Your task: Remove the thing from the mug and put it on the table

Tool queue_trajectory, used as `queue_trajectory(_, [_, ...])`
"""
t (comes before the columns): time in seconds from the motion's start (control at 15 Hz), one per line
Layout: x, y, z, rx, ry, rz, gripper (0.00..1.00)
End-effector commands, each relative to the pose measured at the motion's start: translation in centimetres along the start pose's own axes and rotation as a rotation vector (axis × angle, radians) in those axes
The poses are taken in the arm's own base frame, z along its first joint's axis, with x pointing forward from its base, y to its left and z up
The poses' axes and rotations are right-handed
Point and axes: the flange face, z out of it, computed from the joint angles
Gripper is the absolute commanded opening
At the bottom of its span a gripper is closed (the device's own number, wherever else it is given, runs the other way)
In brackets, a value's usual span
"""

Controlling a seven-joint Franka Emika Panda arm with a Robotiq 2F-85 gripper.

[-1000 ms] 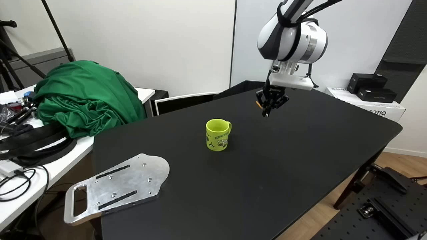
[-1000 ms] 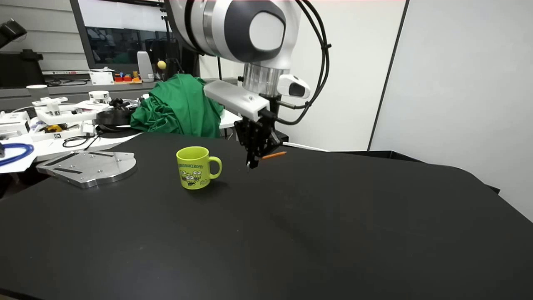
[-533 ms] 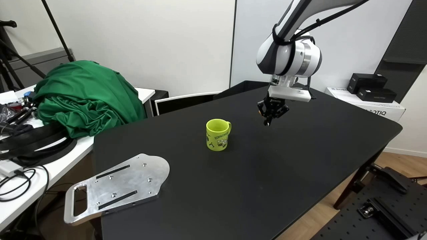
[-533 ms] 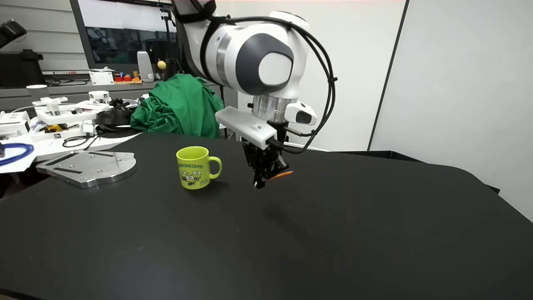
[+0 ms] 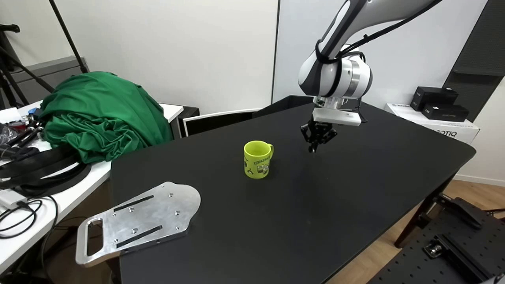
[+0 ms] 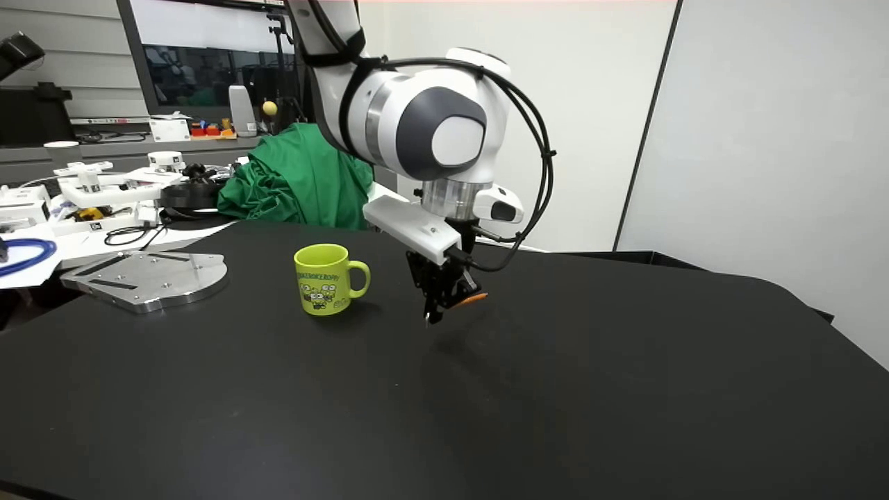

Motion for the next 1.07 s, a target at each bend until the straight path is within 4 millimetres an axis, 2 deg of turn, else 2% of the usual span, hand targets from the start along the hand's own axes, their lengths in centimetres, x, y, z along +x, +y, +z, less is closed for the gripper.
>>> queue_trajectory(0.0, [0.9,-0.2,0.5,0.009,0.002,0.020,0.02])
queue_trajectory(1.0, [1.1,-0.5,2.3,-0.005,-0.019,0.018,0.02])
